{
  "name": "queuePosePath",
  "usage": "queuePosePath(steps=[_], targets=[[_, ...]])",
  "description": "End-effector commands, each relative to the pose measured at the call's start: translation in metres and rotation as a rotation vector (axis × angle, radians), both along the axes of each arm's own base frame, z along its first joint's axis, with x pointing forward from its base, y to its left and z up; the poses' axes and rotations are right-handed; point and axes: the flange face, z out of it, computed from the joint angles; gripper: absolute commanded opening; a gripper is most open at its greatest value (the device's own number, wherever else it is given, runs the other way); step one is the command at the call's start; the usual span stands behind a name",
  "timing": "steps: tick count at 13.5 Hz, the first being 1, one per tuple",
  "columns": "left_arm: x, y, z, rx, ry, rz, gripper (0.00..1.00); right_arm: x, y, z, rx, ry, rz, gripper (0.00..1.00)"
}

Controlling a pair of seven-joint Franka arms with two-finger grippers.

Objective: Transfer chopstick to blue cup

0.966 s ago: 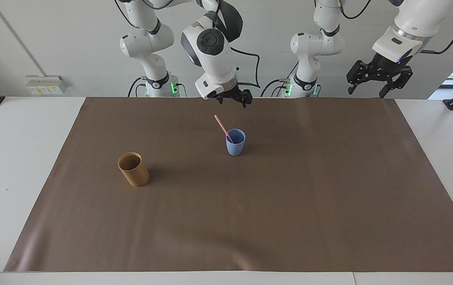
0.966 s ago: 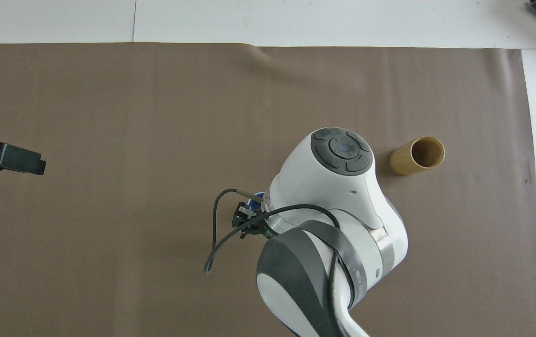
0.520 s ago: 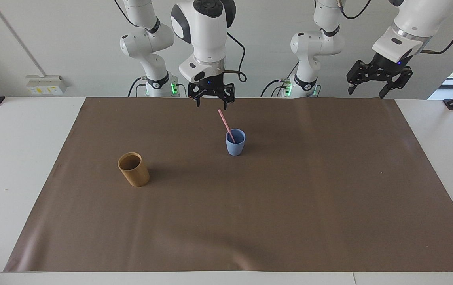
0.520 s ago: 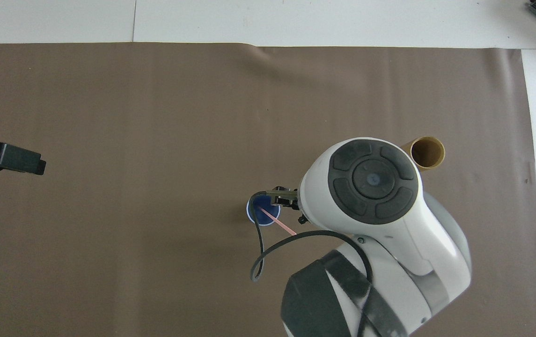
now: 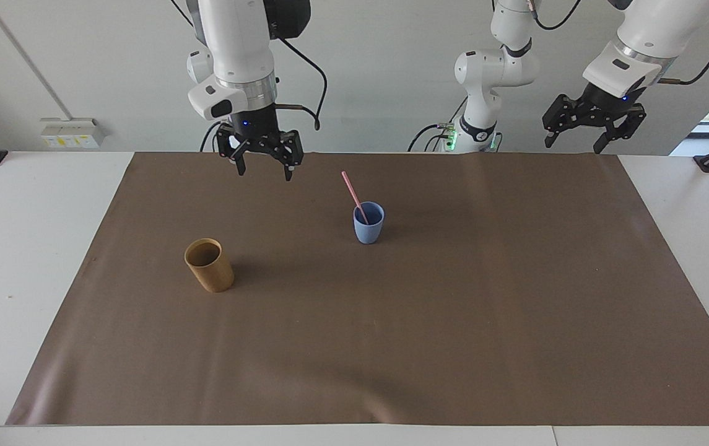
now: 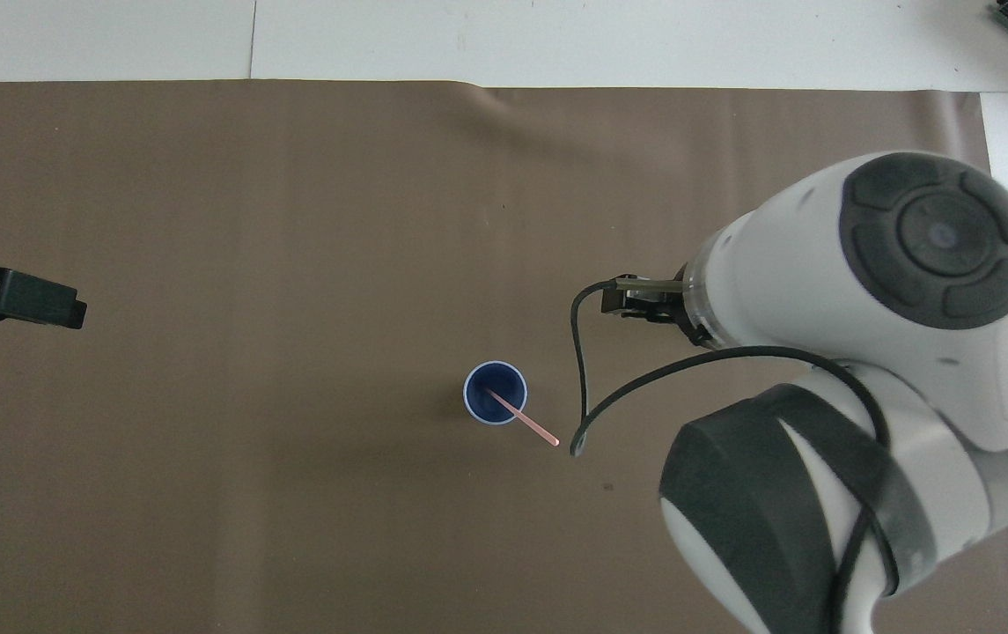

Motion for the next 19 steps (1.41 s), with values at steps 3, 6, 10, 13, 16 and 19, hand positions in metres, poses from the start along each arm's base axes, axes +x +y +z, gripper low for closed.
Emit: queuePosePath(steps=[3,6,10,13,16,19], targets=[[-0.005,0.011,-0.001,0.014,-0.017,-0.011,1.0,-0.004,-0.036,0.033,-0.007,0.021,-0.049,1.0],[-0.005,0.013,-0.001,0.015,-0.014,-0.05,1.0,-0.01,-0.067,0.05,-0.003,0.008,-0.096,1.0],[-0.009,0.015,-0.003,0.032,-0.004,-0.048,1.0,-0.016,-0.104,0.065,-0.019,-0.014,0.0,1.0],[-0.009,0.016,-0.003,0.038,-0.006,-0.046,1.0,-0.012,-0.131,0.039,-0.025,0.04,-0.009,1.0],[-0.009,0.015,-0.003,0.038,-0.004,-0.046,1.0,-0.012,-0.131,0.028,0.02,0.062,-0.032,1.0],[-0.009,0.015,-0.003,0.038,-0.007,-0.044,1.0,-0.012,-0.141,0.028,0.022,0.072,-0.044,1.0]])
